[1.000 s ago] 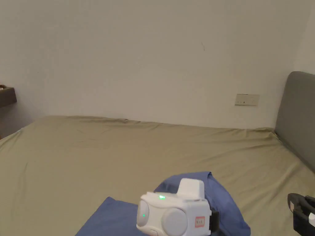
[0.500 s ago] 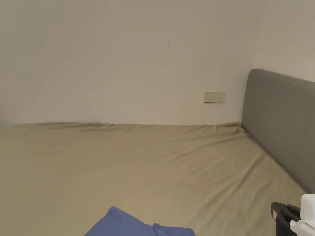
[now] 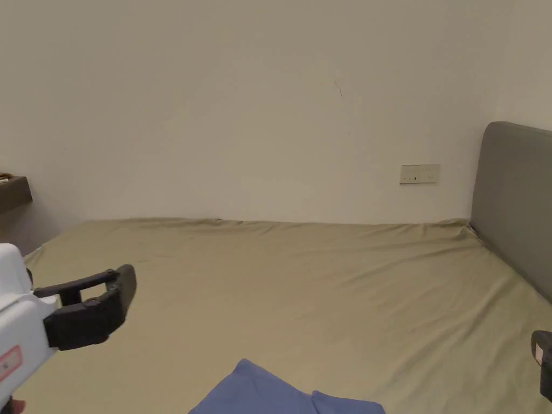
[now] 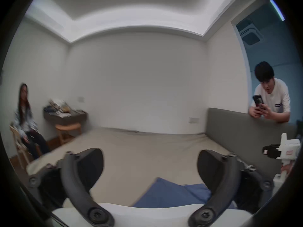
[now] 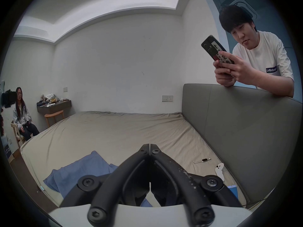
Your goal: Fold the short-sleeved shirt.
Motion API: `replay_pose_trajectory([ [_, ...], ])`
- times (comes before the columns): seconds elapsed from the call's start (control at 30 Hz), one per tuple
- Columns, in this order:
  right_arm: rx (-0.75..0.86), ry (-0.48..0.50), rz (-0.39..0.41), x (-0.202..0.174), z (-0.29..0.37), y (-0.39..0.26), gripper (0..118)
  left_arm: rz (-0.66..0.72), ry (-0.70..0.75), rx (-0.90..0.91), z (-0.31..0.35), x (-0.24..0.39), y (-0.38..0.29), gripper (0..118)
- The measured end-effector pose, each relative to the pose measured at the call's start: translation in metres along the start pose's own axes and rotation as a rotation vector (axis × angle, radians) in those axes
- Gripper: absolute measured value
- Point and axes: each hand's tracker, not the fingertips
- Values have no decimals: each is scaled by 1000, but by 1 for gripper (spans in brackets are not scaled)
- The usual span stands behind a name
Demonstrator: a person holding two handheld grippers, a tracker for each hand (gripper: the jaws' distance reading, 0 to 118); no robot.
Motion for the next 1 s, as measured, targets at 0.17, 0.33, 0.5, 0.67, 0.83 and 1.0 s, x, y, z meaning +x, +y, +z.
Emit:
replay_pose_trajectory([
  [0.17, -8, -10, -19, -3, 0, -9, 1, 111, -2, -72, 20, -33, -15, 0],
  [0.33, -54, -26, -28, -8, -13, -20, 1, 173, -130, -275, -43, -25, -54, 0],
  [0.5, -109, -33, -25, -12, -40, -33, 1, -19, -272, -497, -167, 18, -107, 0],
  [0.67, -189, -40, -35, -11, -82, -57, 1, -44, -479, -666, -306, 55, -176, 0],
  [0.83, -256, -71, -29, -5, -116, -80, 1, -86, -437, -764, -408, 81, -237, 118],
  [1.0, -319, -99, -43, 5, -137, -110, 1, -133, -370, -870, -470, 97, -301, 114],
])
